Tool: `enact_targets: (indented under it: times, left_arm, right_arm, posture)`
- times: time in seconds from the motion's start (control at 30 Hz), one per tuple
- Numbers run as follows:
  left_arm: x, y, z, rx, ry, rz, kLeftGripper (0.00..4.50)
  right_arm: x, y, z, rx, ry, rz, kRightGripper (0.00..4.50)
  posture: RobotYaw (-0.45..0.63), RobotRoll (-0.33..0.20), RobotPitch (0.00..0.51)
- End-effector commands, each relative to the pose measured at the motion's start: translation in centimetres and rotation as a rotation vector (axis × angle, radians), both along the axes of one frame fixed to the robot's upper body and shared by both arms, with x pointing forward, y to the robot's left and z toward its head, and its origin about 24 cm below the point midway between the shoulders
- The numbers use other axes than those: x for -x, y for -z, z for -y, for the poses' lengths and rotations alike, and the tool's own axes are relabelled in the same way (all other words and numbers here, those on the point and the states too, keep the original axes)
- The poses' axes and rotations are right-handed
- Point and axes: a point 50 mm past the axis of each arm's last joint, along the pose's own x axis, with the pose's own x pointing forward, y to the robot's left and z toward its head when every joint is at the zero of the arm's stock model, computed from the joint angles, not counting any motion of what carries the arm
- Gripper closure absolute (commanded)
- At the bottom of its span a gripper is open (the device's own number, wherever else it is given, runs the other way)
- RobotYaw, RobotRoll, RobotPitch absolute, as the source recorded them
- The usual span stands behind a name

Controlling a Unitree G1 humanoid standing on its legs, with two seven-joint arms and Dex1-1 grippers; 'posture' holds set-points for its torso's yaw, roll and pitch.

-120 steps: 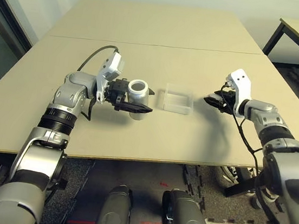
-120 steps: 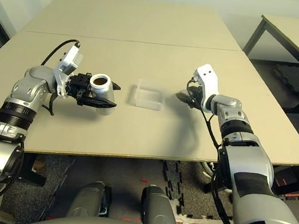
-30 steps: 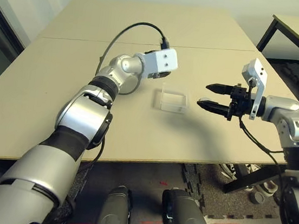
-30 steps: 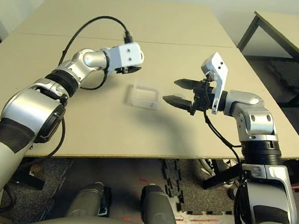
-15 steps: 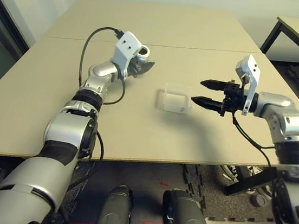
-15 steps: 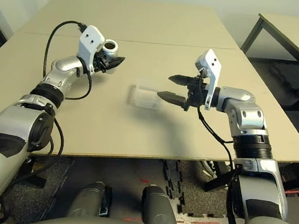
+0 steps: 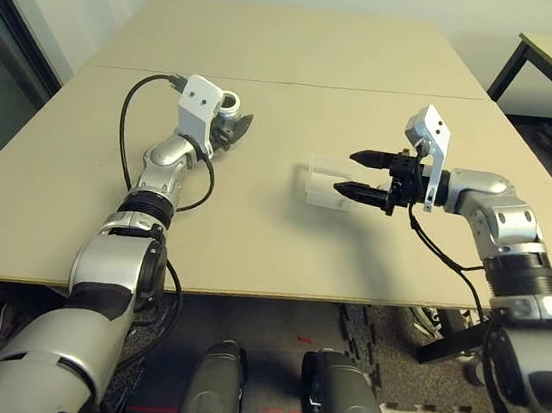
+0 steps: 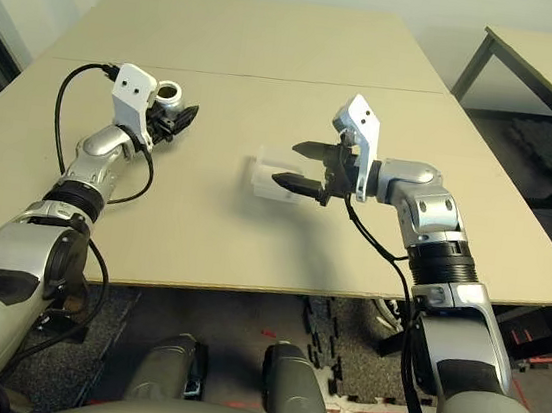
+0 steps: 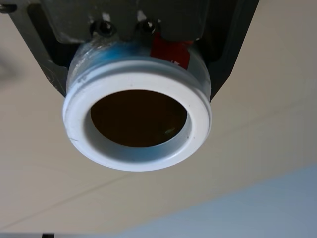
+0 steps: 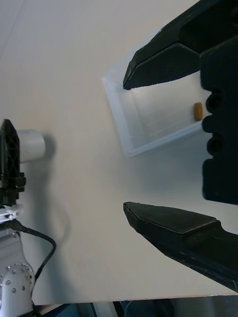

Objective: Pour the medicine from the bottle into the box.

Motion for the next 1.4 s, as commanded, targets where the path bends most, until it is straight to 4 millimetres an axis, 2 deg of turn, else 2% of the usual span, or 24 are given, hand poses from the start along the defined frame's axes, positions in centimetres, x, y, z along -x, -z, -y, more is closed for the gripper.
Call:
enact_targets:
  times: [0.03,0.47,0.6,0.63,0.83,1.03,1.4]
  left_arm:
    - [0.4,0.8,-0.1,0.02,-0.017,-0.003,1.65]
    - [0.8,2.2,-0.2,0.117,-0.031,-0.057,1.65]
    - [1.0,2.5,-0.2,0.129,-0.024,-0.063,0.19]
    - [1.0,2.5,-0.2,0.13,-0.022,-0.064,0.06]
    - [1.4,2.7,0.0,0.125,0.012,-0.036,0.06]
    - [2.1,2.0,-1.0,0.142,0.017,0.029,0.06]
    - [5.0,1.8,-2.9,0.139,0.029,0.054,0.06]
  right_arm:
    - [0.3,0.0,0.2,0.009,0.004,0.0,0.0]
    - [0.3,-0.4,0.7,0.009,0.016,-0.001,0.0]
    - [0.4,-0.4,0.8,0.007,0.02,-0.002,0.0]
    - [0.4,-0.4,0.8,0.007,0.021,-0.002,0.0]
    - [0.4,-0.4,0.8,0.004,0.025,-0.001,0.0]
    - [0.4,-0.4,0.8,0.002,0.025,-0.001,0.0]
    - [0.3,-0.2,0.5,-0.007,0.011,-0.006,0.0]
  posture:
    - [-0.06,0.0,0.1]
    - [-0.08,0.0,0.099]
    - [-0.08,0.0,0.097]
    - [-0.08,0.0,0.096]
    - [-0.07,0.0,0.096]
    - [-0.06,0.0,0.096]
    - [-0.03,0.0,0.098]
